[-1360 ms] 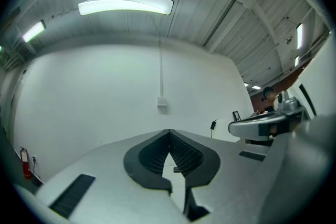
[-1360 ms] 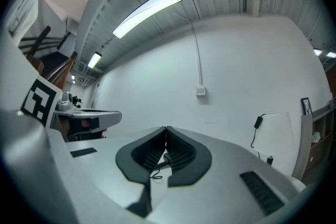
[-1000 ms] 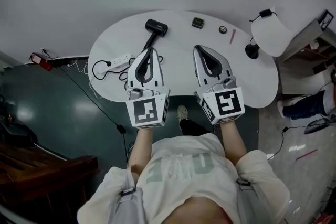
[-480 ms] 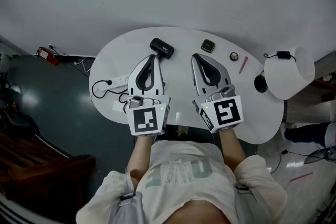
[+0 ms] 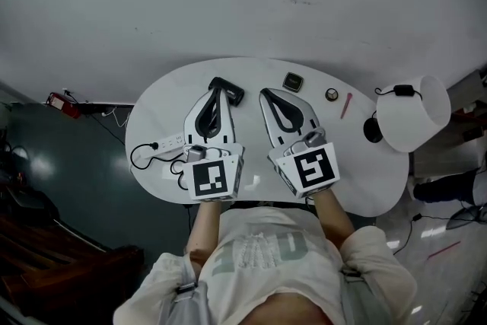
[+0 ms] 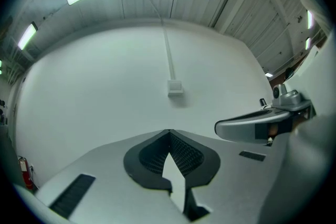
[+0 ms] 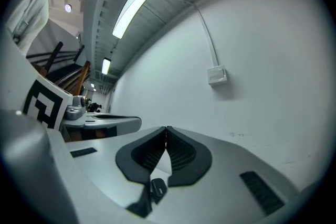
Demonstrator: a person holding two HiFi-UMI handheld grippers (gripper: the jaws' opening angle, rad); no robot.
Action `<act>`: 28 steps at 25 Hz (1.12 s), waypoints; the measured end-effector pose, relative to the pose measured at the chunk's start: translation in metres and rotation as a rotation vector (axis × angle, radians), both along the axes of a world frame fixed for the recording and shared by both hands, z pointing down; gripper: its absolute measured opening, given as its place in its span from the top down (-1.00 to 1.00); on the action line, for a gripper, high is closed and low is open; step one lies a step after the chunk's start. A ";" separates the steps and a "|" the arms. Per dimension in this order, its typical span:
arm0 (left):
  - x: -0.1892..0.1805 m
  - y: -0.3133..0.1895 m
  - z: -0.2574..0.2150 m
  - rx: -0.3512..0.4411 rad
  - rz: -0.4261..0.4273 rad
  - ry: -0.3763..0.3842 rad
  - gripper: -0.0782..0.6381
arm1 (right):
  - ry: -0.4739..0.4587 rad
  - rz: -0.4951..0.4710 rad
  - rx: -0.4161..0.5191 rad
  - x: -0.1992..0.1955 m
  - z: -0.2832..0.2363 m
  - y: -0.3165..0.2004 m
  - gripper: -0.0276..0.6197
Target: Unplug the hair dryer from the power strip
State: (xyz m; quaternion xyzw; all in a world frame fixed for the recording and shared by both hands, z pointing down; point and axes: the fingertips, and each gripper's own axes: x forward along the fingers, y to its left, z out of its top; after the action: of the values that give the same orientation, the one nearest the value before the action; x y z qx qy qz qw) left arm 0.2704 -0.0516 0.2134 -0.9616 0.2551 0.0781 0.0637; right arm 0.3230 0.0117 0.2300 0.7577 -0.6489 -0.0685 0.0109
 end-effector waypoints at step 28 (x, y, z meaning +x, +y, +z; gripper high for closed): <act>-0.224 -0.124 0.014 -0.079 -0.520 -0.013 0.75 | -0.053 -0.530 -0.052 -0.182 0.012 -0.165 0.85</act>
State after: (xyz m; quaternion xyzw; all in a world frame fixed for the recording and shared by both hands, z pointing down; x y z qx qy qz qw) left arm 0.0462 -0.1760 0.2276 -0.8659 0.4963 0.0429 0.0456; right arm 0.1412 -0.1532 0.2423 0.5624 -0.8262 -0.0327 -0.0050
